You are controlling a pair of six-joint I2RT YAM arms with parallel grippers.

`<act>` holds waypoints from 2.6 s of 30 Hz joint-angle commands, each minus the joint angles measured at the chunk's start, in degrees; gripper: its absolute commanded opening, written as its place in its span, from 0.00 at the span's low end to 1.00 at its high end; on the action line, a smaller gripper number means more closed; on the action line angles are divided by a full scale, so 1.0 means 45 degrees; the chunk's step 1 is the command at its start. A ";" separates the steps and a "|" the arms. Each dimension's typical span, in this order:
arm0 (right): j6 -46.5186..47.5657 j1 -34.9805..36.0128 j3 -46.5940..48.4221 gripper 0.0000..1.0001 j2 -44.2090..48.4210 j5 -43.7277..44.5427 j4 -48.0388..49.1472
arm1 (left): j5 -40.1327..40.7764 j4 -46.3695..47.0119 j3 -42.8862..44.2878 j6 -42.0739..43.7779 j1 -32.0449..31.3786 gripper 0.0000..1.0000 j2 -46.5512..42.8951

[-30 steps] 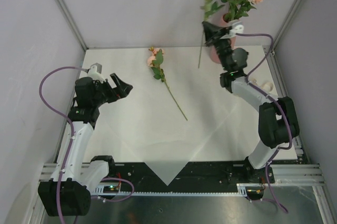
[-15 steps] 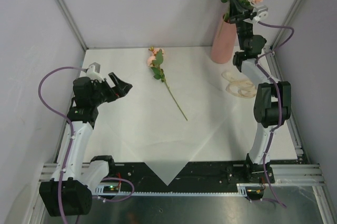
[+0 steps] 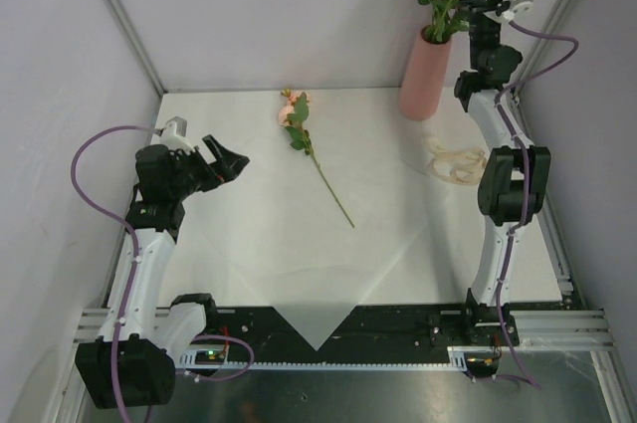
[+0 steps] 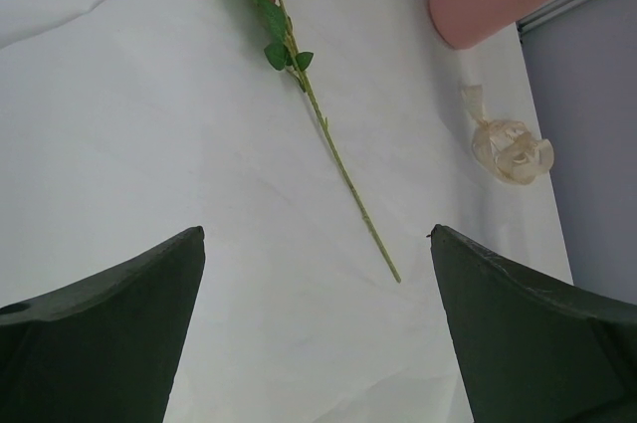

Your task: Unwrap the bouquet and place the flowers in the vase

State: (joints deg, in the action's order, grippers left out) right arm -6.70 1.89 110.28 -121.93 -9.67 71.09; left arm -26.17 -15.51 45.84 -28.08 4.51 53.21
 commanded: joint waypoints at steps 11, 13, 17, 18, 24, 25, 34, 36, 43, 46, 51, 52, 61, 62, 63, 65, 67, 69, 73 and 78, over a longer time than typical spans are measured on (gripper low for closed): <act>0.0963 -0.0254 0.2000 0.00 -0.1865 -0.0018 -0.0968 | -0.0335 0.0516 -0.0036 -0.0135 0.0183 1.00 0.0045; 0.0957 -0.0174 0.1329 0.00 -0.1780 -0.0023 -0.0689 | -0.0350 0.0521 -0.0043 -0.0135 0.0192 1.00 0.0064; 0.0923 -0.0013 -0.0347 0.00 -0.1497 0.0329 0.0012 | -0.0359 0.0534 -0.0049 -0.0142 0.0214 1.00 0.0050; 0.0933 0.0037 -0.0766 0.00 -0.1390 0.0468 0.0115 | -0.0367 0.0525 -0.0060 -0.0145 0.0221 1.00 0.0040; 0.1392 0.0463 -0.3307 0.11 -0.0212 0.1745 0.0112 | -0.0441 0.0578 -0.0061 -0.0167 0.0252 1.00 -0.0039; 0.1421 0.0539 -0.3643 0.17 -0.0025 0.1918 0.0087 | -0.0437 0.0586 -0.0066 -0.0177 0.0259 1.00 -0.0053; 0.2413 0.1418 -0.6570 0.51 0.2749 0.3470 -0.2255 | -0.0588 0.0683 -0.0104 -0.0261 0.0323 1.00 -0.0045; 0.2364 0.1641 -0.6951 0.56 0.3396 0.3808 -0.3350 | -0.0589 0.0700 -0.0128 -0.0279 0.0334 1.00 -0.0095; 0.2031 0.2994 -0.7732 0.59 0.5557 0.5319 -0.8577 | -0.0566 0.0736 -0.0148 -0.0280 0.0339 1.00 -0.0080; 0.1505 0.3837 -0.7747 0.57 0.6151 0.5900 -1.0825 | -0.0609 0.0742 -0.0149 -0.0279 0.0344 1.00 -0.0020; -0.1340 0.4703 -0.7749 0.54 0.6480 0.4749 -1.4171 | -0.0600 0.0751 -0.0164 -0.0279 0.0342 1.00 -0.0068; -0.1898 0.4778 -0.7749 0.52 0.6397 0.4172 -1.4574 | -0.0585 0.0751 -0.0176 -0.0272 0.0343 1.00 -0.0067; -0.3657 0.5955 -0.6531 0.46 0.3339 0.1149 -1.6063 | -0.0607 0.0765 -0.0187 -0.0284 0.0335 1.00 0.0095; -0.3711 0.6058 -0.6114 0.46 0.2971 0.1024 -1.6429 | -0.0608 0.0758 -0.0197 -0.0284 0.0340 1.00 0.0112; -0.3748 0.6188 -0.5779 0.46 0.2494 0.0845 -1.6787 | -0.0609 0.0764 -0.0202 -0.0284 0.0342 1.00 0.0120; -0.3815 0.6432 -0.5088 0.46 0.1648 0.0597 -1.7339 | -0.0609 0.0764 -0.0191 -0.0289 0.0334 1.00 0.0126; -0.3846 0.6684 -0.4510 0.46 0.0978 0.0570 -1.7750 | -0.0609 0.0774 -0.0203 -0.0291 0.0332 1.00 0.0138; -0.3868 0.6888 -0.4058 0.45 0.0419 0.0543 -1.7931 | -0.0619 0.0771 -0.0206 -0.0296 0.0342 1.00 0.0155; -0.3846 0.7225 -0.2479 0.46 -0.0844 0.0837 -1.8979 | -0.0663 0.0797 -0.0207 -0.0324 0.0344 1.00 0.0191; -0.3734 0.7462 -0.1386 0.46 -0.1859 0.1353 -1.9545 | -0.0675 0.0817 -0.0215 -0.0350 0.0326 1.00 0.0181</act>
State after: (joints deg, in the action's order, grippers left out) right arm -23.49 35.07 99.66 -128.20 -5.34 -13.91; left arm -27.70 -14.15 45.06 -28.97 5.45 54.02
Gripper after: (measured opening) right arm 0.459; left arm 0.996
